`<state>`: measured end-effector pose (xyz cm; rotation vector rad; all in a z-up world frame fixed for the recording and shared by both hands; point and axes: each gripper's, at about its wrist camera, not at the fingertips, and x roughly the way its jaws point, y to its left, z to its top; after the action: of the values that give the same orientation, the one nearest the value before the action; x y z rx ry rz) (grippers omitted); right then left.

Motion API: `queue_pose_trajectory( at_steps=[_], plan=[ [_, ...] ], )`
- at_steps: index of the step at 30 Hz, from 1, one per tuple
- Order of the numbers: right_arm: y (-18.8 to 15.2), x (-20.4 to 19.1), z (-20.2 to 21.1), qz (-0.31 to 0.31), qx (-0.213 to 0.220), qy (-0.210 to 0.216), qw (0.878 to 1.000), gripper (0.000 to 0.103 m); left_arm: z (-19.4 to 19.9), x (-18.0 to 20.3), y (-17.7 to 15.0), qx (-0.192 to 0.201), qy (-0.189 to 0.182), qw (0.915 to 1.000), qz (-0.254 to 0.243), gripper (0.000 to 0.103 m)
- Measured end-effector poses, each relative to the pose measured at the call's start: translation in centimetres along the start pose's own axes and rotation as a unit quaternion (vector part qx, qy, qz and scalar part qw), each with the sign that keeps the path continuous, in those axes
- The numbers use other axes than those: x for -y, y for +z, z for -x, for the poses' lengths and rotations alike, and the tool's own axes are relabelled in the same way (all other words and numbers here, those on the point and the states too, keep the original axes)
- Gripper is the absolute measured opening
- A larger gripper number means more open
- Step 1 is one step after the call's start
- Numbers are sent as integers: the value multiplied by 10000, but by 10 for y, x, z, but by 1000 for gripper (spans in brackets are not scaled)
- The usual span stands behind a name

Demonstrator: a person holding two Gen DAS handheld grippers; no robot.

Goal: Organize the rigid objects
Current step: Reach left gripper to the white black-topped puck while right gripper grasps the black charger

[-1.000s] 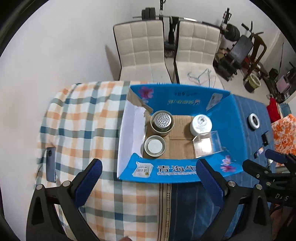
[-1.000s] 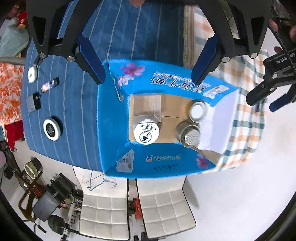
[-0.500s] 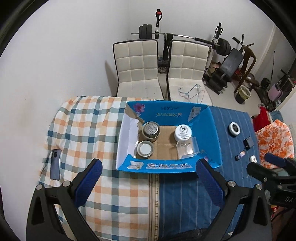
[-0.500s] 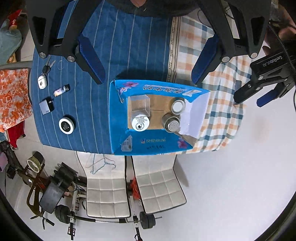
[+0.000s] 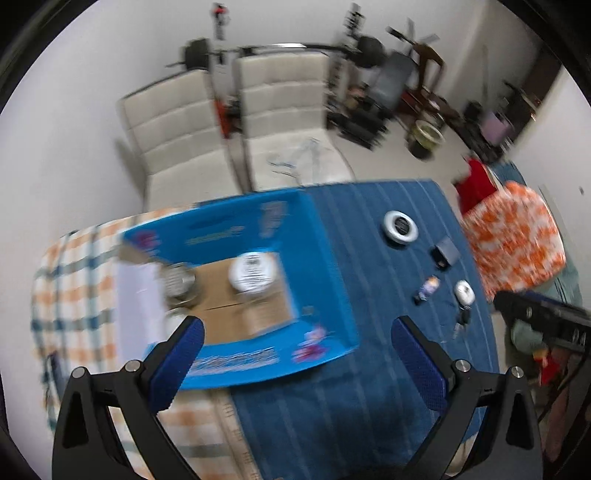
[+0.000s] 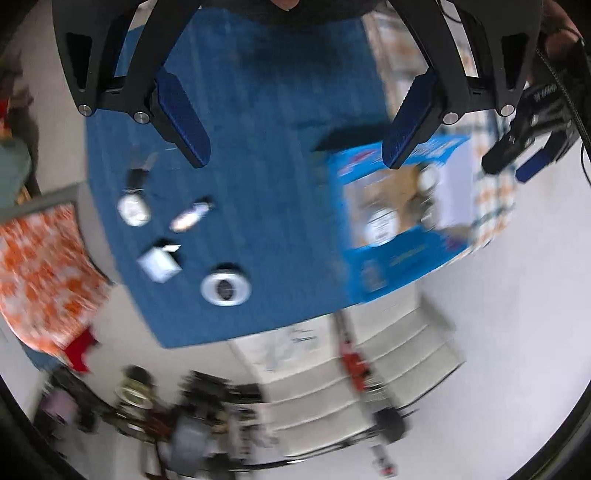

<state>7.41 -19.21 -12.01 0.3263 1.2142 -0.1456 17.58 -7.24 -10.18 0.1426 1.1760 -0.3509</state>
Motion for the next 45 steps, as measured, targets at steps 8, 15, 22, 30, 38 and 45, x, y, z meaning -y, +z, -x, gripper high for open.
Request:
queue_pose_trajectory(
  at_steps=[8, 15, 22, 30, 38, 45],
  plan=[
    [65, 138, -56, -949, -254, -584, 9934, 96, -103, 93, 69, -318, -171, 9972, -651, 103],
    [115, 231, -166, -2133, -811, -461, 9725, 96, -206, 138, 104, -806, 160, 9916, -996, 103],
    [126, 270, -273, -3277, -1452, -235, 9333, 83, -280, 151, 112, -1278, 430, 9840, -1165, 103],
    [137, 267, -287, -2986, -1651, -536, 9384, 68, -325, 175, 111, -1668, 180, 9737, -1543, 103],
    [140, 266, -289, -2370, -1963, -954, 9467, 66, -349, 201, 113, -1667, -69, 9654, -2005, 94],
    [142, 262, -290, -2001, -1804, -1297, 9543, 63, -336, 197, 106, -1512, -129, 9694, -1929, 73]
  ],
)
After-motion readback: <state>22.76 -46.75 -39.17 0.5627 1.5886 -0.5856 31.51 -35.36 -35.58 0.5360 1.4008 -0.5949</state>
